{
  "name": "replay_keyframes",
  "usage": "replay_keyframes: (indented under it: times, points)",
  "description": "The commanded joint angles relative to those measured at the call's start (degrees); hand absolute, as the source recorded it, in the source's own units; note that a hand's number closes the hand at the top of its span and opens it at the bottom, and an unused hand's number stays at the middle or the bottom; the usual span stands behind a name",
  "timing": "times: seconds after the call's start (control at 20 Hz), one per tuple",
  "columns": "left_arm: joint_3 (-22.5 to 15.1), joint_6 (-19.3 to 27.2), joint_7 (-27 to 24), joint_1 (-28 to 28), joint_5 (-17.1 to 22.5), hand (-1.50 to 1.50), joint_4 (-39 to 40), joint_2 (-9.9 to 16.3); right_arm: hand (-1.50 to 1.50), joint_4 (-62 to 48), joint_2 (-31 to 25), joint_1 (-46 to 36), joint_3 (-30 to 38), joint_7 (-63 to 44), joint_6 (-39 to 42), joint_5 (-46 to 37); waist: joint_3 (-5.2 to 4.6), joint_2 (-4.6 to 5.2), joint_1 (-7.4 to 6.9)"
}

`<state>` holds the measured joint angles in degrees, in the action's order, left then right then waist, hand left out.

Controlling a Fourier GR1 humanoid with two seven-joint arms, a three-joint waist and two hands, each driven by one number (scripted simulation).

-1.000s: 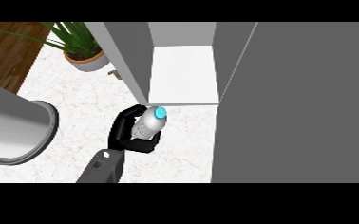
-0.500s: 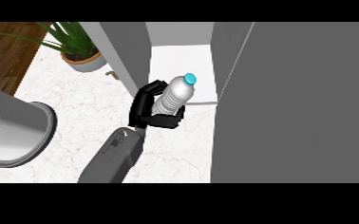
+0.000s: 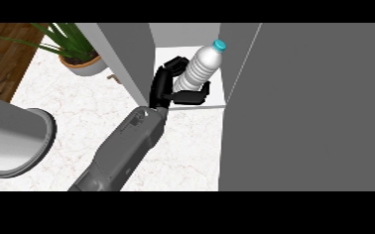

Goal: Pick up the bottled water, place it into the cabinet and close the cabinet

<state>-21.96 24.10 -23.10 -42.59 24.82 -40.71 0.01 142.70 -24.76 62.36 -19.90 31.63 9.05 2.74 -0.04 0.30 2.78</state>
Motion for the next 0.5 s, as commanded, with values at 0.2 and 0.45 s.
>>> replay_keyframes:
  times: [0.2, 0.45]
  points:
    - [3.7, 4.7, 1.2, -12.2, 4.7, 1.50, 12.1, 0.0, -1.50, 4.5, -0.6, 0.7, 2.5, -1.7, 1.9, 6.1, 0.00, 0.61, 1.13]
    - [3.5, 11.3, 0.8, -15.5, 1.5, 1.50, 20.9, 0.0, -1.50, 2.4, 0.1, -0.8, 2.5, -0.2, 3.1, 5.3, 0.03, 0.99, 1.71]
